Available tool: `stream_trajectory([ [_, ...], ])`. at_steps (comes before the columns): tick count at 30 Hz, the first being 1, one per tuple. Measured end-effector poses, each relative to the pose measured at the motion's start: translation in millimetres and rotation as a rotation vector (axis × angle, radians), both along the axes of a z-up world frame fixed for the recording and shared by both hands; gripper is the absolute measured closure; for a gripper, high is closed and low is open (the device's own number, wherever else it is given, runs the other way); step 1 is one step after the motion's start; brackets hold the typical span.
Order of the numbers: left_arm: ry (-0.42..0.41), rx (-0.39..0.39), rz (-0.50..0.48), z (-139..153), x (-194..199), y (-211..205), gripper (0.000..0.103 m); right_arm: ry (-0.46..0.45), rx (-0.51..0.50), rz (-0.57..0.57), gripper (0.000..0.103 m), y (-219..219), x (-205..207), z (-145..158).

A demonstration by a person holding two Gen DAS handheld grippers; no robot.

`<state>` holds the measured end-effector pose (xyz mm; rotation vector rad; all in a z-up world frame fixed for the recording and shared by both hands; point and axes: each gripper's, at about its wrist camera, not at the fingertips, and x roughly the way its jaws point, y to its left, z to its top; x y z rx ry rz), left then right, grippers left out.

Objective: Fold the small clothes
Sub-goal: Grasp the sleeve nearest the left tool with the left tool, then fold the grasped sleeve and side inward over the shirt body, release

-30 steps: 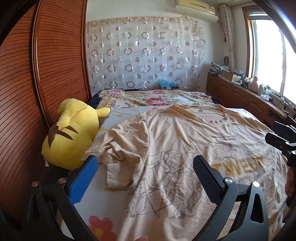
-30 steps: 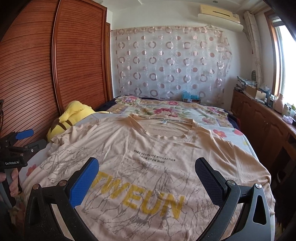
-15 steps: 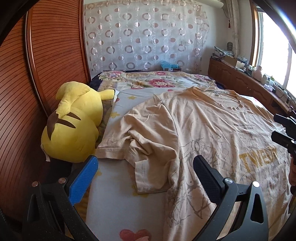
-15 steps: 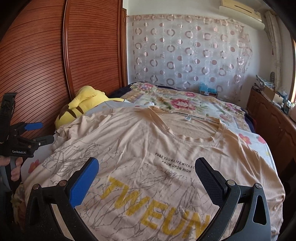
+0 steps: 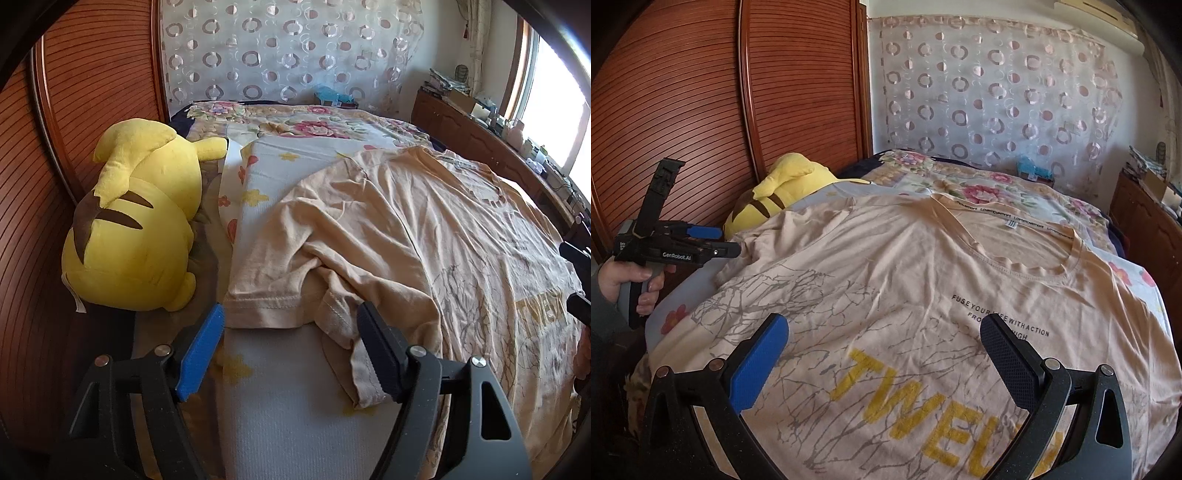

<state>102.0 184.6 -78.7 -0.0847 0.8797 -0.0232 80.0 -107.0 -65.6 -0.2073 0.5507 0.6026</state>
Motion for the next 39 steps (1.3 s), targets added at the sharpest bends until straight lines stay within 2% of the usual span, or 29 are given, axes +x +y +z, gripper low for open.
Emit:
stream_trajectory([
  [3, 0.007, -0.013, 0.017, -1.6, 3.7, 8.7, 0.041, -0.015, 0.013, 0.005, 0.000, -3.0, -4.0, 2.6],
  [8, 0.049, 0.009, 0.038, -12.9, 8.6, 17.9, 0.051, -0.023, 0.019, 0.012, 0.000, -5.4, -8.4, -0.3],
  [11, 0.040, -0.031, 0.034, -14.1, 7.4, 24.2, 0.057, -0.012, 0.028, 0.011, 0.000, -4.6, -8.2, -2.9],
  [13, 0.025, -0.036, 0.022, -12.5, 6.3, 23.8, 0.074, -0.005, 0.031, 0.011, 0.000, -3.5, -7.3, -4.1],
  [14, 0.017, -0.012, 0.018, -11.2, 5.6, 22.0, 0.078, -0.003, 0.031, 0.011, 0.000, -3.9, -6.9, -4.0],
  [15, 0.009, 0.005, 0.000, -9.0, 4.7, 19.1, 0.094, -0.004, 0.029, 0.010, 0.000, -4.0, -6.9, -4.1],
  [16, -0.001, -0.003, -0.021, -5.3, 3.6, 17.1, 0.096, -0.007, 0.027, 0.006, 0.000, -4.5, -7.2, -3.9],
  [19, -0.050, 0.011, -0.033, 11.1, 0.5, 11.3, 0.097, -0.026, 0.025, -0.016, 0.000, -10.1, -7.6, -0.8],
  [23, -0.110, -0.033, -0.071, 38.5, 3.2, -3.1, 0.098, -0.025, 0.053, -0.047, 0.000, -23.2, -5.6, 0.8],
  [27, -0.165, -0.062, -0.149, 68.3, 15.3, -42.7, 0.098, -0.017, 0.068, -0.101, 0.000, -35.2, -3.4, -2.2],
  [31, -0.178, -0.068, -0.245, 87.4, 33.6, -94.0, 0.098, -0.012, 0.079, -0.126, 0.000, -43.7, -5.8, -4.3],
  [37, -0.172, -0.043, -0.367, 98.0, 40.8, -163.8, 0.098, -0.013, 0.104, -0.159, 0.000, -52.2, -13.1, -5.1],
  [38, -0.174, -0.049, -0.392, 98.6, 38.5, -172.4, 0.097, -0.012, 0.105, -0.162, 0.000, -52.9, -12.9, -6.4],
  [39, -0.175, -0.045, -0.404, 98.8, 36.3, -179.0, 0.088, -0.009, 0.105, -0.165, 0.000, -53.3, -12.9, -8.0],
])
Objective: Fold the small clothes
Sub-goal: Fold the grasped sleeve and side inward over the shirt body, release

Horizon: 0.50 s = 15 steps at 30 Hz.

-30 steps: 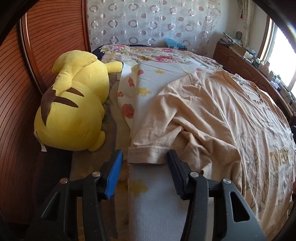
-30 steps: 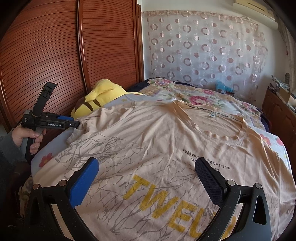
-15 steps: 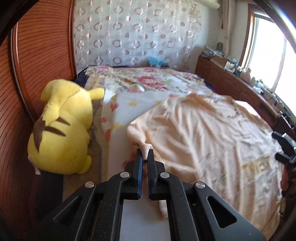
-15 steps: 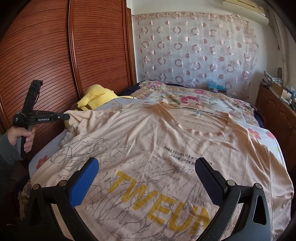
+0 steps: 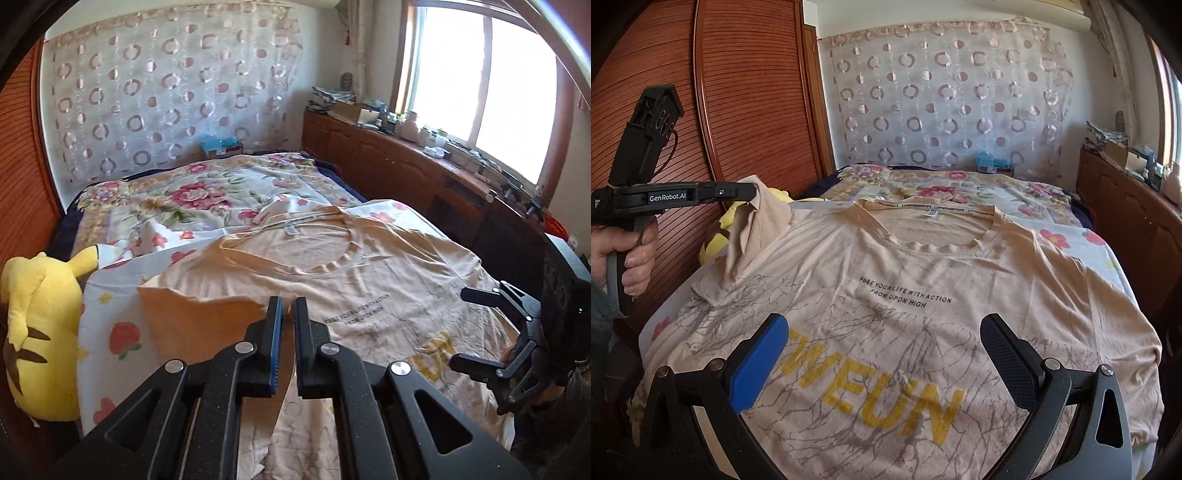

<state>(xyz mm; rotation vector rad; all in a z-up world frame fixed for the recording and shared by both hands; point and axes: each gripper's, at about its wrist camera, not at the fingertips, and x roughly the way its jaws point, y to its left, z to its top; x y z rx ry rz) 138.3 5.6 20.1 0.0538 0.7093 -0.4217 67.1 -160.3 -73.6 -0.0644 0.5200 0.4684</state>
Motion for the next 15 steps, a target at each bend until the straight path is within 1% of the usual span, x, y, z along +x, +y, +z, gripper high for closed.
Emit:
stream_trajectory([
  [1, -0.003, 0.008, 0.000, 0.0, -1.7, -4.1, 0.080, 0.003, 0.001, -0.003, 0.000, -0.2, -0.3, -1.4],
  [3, -0.003, 0.002, -0.001, -0.7, -6.4, -5.3, 0.074, 0.007, 0.005, -0.003, 0.000, 0.8, -2.0, -3.0],
  [4, -0.002, -0.001, 0.001, -1.6, -8.8, -3.1, 0.067, 0.008, 0.006, -0.002, 0.000, 0.9, -2.8, -2.9],
  [5, 0.000, 0.000, 0.007, -3.0, -10.6, -0.5, 0.063, 0.009, 0.008, -0.002, 0.000, 0.2, -1.9, -2.8],
  [8, 0.012, 0.028, 0.028, -11.5, -12.9, 7.9, 0.060, 0.014, 0.007, -0.001, 0.000, 2.8, 0.1, -3.6],
  [9, 0.017, 0.039, 0.038, -15.3, -14.2, 12.5, 0.056, 0.014, 0.007, 0.000, 0.000, 4.4, 0.0, -3.4],
  [10, 0.022, 0.053, 0.054, -19.7, -16.1, 17.7, 0.048, 0.013, 0.008, 0.003, 0.000, 5.5, 0.0, -2.8],
  [11, 0.025, 0.064, 0.068, -24.4, -18.6, 20.9, 0.044, 0.011, 0.008, 0.008, 0.000, 4.2, -0.2, -2.2],
  [12, 0.030, 0.075, 0.080, -29.4, -22.0, 25.7, 0.036, 0.010, 0.006, 0.012, 0.000, 5.6, -0.5, -1.9],
  [13, 0.036, 0.082, 0.089, -34.8, -25.9, 30.5, 0.033, 0.008, 0.004, 0.017, 0.000, 5.7, 1.1, -1.9],
  [15, 0.054, 0.086, 0.110, -45.7, -34.3, 39.2, 0.033, 0.006, -0.001, 0.026, 0.000, 4.3, 2.6, -2.8],
])
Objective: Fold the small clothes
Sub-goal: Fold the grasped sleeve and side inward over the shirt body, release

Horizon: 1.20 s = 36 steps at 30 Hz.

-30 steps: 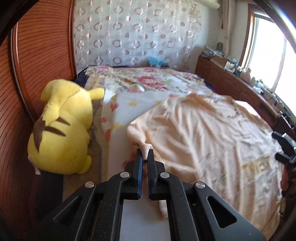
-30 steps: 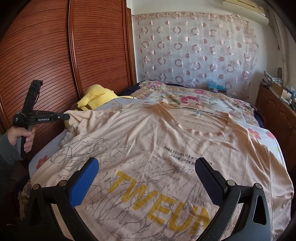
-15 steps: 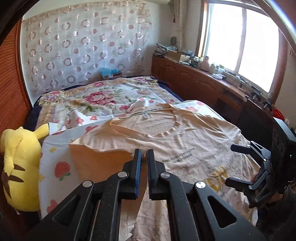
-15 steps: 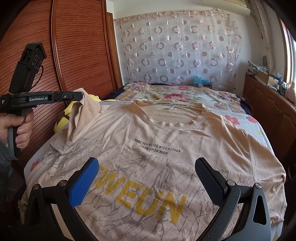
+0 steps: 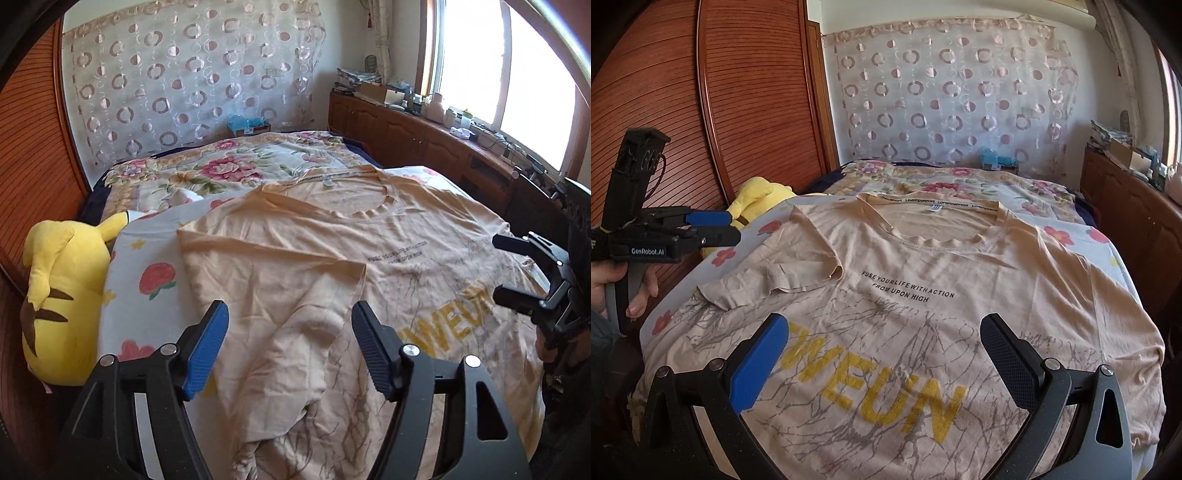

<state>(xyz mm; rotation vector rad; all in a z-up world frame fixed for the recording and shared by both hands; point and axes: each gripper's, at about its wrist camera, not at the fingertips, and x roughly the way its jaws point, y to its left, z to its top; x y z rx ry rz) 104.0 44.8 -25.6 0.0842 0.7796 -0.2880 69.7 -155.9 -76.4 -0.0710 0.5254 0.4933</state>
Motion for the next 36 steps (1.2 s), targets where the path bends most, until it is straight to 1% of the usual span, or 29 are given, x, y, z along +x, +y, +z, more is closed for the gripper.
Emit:
stream_trajectory([
  [3, 0.043, 0.008, 0.023, -18.6, -10.3, 9.4, 0.031, 0.003, -0.012, 0.012, 0.000, -0.4, 2.0, -3.2],
  [6, 0.075, 0.030, 0.034, -38.2, -22.7, 9.9, 0.031, 0.026, -0.020, 0.027, 0.000, 2.0, 5.1, -6.4],
  [10, 0.076, 0.046, 0.040, -50.9, -38.1, 2.5, 0.031, 0.052, -0.055, 0.053, 0.001, 9.0, 3.8, -12.8],
  [12, 0.058, 0.045, 0.040, -49.9, -44.8, -1.1, 0.031, 0.061, -0.061, 0.063, 0.001, 10.3, 3.5, -15.0],
  [15, 0.032, 0.015, 0.022, -44.6, -57.5, -7.7, 0.031, 0.067, -0.071, 0.069, 0.001, 12.7, 2.3, -14.6],
  [20, -0.025, 0.003, 0.027, -32.0, -72.4, -16.4, 0.031, 0.065, -0.105, 0.079, 0.001, 13.8, -6.2, -15.2],
  [21, -0.035, -0.006, 0.026, -28.9, -74.2, -17.0, 0.032, 0.062, -0.113, 0.079, 0.001, 13.4, -9.5, -15.5],
  [23, -0.053, -0.022, 0.017, -25.0, -77.1, -17.6, 0.040, 0.059, -0.121, 0.078, 0.001, 10.4, -16.2, -15.9],
  [25, -0.043, -0.023, 0.018, -26.4, -75.1, -18.6, 0.050, 0.064, -0.118, 0.079, 0.001, 6.0, -22.5, -16.5],
  [27, -0.020, -0.014, 0.018, -32.3, -68.6, -19.6, 0.054, 0.069, -0.121, 0.076, 0.001, 1.7, -27.1, -17.8],
  [32, 0.047, 0.046, 0.060, -53.5, -47.2, -16.5, 0.054, 0.078, -0.136, 0.065, 0.001, -8.9, -34.5, -17.9],
  [34, 0.052, 0.053, 0.080, -56.0, -41.4, -12.7, 0.054, 0.081, -0.145, 0.064, 0.001, -9.9, -34.1, -17.0],
  [36, 0.058, 0.040, 0.091, -57.6, -36.6, -7.4, 0.054, 0.085, -0.135, 0.063, 0.001, -12.0, -34.2, -17.1],
])
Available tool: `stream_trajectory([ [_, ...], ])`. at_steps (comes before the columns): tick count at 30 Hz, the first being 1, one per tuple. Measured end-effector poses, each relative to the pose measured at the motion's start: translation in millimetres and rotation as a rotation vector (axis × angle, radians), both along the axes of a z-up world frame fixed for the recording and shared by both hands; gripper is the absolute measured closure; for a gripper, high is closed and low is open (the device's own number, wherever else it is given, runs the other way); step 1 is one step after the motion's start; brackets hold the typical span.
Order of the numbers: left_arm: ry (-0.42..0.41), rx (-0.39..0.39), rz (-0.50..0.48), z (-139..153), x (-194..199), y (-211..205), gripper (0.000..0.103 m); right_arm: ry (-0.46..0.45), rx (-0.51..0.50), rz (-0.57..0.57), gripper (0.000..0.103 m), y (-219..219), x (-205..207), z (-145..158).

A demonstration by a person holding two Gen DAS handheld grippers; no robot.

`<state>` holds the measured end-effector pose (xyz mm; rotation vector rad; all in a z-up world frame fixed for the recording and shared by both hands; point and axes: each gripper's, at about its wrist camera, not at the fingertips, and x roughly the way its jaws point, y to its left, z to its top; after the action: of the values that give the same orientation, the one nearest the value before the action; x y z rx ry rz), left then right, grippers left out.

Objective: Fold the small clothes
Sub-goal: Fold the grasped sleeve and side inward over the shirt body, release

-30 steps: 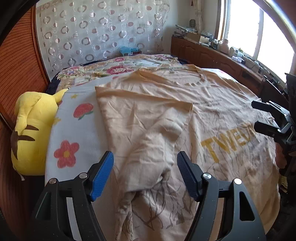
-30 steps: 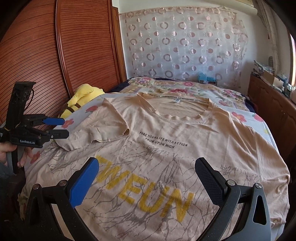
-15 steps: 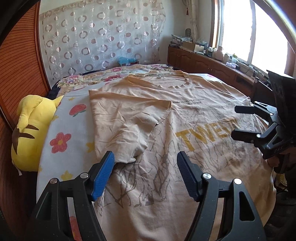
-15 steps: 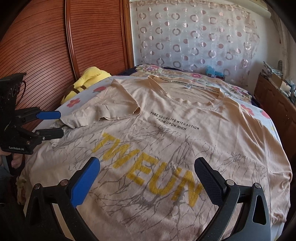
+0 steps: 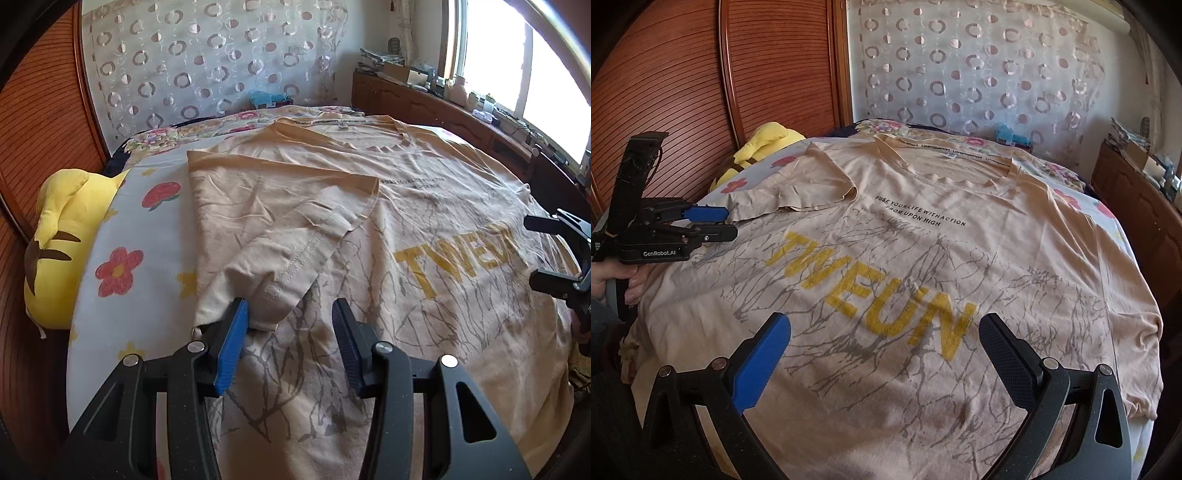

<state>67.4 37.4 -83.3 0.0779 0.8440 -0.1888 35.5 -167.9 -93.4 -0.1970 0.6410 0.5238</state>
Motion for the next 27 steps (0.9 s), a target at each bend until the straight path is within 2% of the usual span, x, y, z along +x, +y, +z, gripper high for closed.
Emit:
stream_trajectory([
  [2, 0.008, -0.013, 0.006, -1.3, 4.1, 3.8, 0.055, 0.001, 0.011, 0.000, 0.001, -1.4, 0.3, 0.0],
  [7, -0.006, 0.017, 0.031, -1.5, 7.6, 10.1, 0.095, 0.008, 0.032, 0.000, 0.002, -3.5, 0.6, -0.4],
  [9, -0.013, -0.001, 0.026, 3.0, 4.7, 11.9, 0.097, 0.018, 0.041, -0.001, 0.002, -4.4, 2.1, -1.0],
  [13, -0.040, -0.040, -0.016, 24.5, -11.8, 4.1, 0.097, 0.022, 0.042, -0.005, 0.002, -5.6, 3.5, -1.3],
  [15, -0.044, -0.031, -0.041, 31.7, -18.5, -5.5, 0.097, 0.025, 0.043, -0.009, 0.002, -5.8, 4.5, -1.4],
  [19, -0.022, -0.034, -0.099, 34.6, -24.4, -23.8, 0.096, 0.025, 0.045, -0.019, 0.002, -6.4, 5.3, -0.9],
  [23, -0.025, -0.011, -0.110, 33.5, -24.4, -35.1, 0.081, 0.021, 0.045, -0.024, 0.002, -6.5, 3.8, -1.3],
  [25, -0.026, -0.023, -0.105, 33.7, -21.0, -34.6, 0.068, 0.021, 0.046, -0.023, 0.002, -7.0, 3.4, -1.0],
  [27, -0.028, -0.041, -0.100, 33.6, -17.3, -31.0, 0.062, 0.021, 0.045, -0.023, 0.003, -7.1, 3.2, -1.1],
])
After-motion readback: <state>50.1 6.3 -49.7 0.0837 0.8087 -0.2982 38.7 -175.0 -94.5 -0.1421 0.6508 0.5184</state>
